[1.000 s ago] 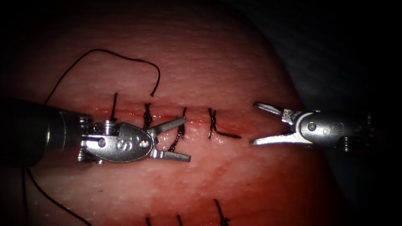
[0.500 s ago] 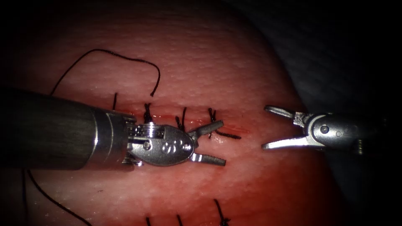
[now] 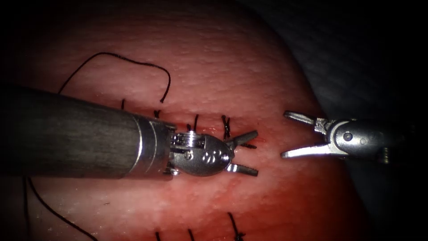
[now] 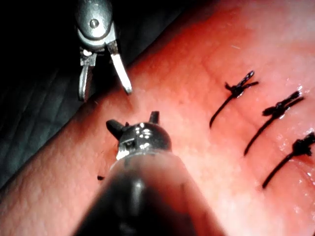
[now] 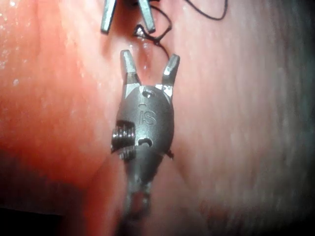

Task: Wound Closure
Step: Using the left gripper grab the remaining suture tail, then with the right suturecut tool, cut the suture tail.

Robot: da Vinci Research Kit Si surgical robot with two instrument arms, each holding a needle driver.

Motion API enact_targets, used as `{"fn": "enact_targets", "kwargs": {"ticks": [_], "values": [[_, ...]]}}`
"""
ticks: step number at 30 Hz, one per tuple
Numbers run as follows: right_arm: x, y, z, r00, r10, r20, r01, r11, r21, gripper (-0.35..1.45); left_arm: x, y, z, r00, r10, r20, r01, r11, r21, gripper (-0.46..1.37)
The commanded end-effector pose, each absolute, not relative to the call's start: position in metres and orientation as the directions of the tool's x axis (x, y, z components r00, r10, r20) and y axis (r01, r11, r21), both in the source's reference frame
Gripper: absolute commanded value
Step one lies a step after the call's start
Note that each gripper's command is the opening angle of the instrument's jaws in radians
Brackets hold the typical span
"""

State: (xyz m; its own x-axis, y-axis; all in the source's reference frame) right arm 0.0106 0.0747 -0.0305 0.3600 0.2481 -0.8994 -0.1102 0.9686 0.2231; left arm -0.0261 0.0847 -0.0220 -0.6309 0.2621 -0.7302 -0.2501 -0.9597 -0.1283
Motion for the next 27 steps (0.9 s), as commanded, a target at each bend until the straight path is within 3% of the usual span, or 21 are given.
{"fn": "enact_targets", "kwargs": {"ticks": [1,7,9,10,12,27], "values": [[0.0105,0.0747,-0.0305,0.36,0.248,-0.9,-0.106,0.969,0.224,1.2,-0.0261,0.0847,-0.0221,-0.631,0.263,-0.73,-0.248,-0.96,-0.131,0.36],[0.0105,0.0746,-0.0305,0.36,0.248,-0.899,-0.107,0.969,0.224,1.18,-0.0256,0.0849,-0.0222,-0.635,0.246,-0.733,-0.235,-0.965,-0.12,-0.11],[0.0105,0.0746,-0.0305,0.36,0.248,-0.899,-0.107,0.969,0.224,1.17,-0.0255,0.085,-0.0221,-0.641,0.241,-0.728,-0.235,-0.965,-0.113,-0.14],[0.0105,0.0743,-0.0307,0.36,0.248,-0.899,-0.107,0.969,0.224,1.16,-0.0255,0.0853,-0.0218,-0.65,0.238,-0.722,-0.237,-0.966,-0.105,-0.28],[0.0105,0.0742,-0.0308,0.36,0.249,-0.899,-0.107,0.968,0.225,1.16,-0.0255,0.0855,-0.0216,-0.652,0.226,-0.723,-0.23,-0.968,-0.096,-0.35],[0.0114,0.0735,-0.0298,0.322,0.222,-0.92,-0.082,0.975,0.206,1.11,-0.0239,0.086,-0.0226,-0.671,0.105,-0.734,-0.133,-0.991,-0.02,-0.35]]}}
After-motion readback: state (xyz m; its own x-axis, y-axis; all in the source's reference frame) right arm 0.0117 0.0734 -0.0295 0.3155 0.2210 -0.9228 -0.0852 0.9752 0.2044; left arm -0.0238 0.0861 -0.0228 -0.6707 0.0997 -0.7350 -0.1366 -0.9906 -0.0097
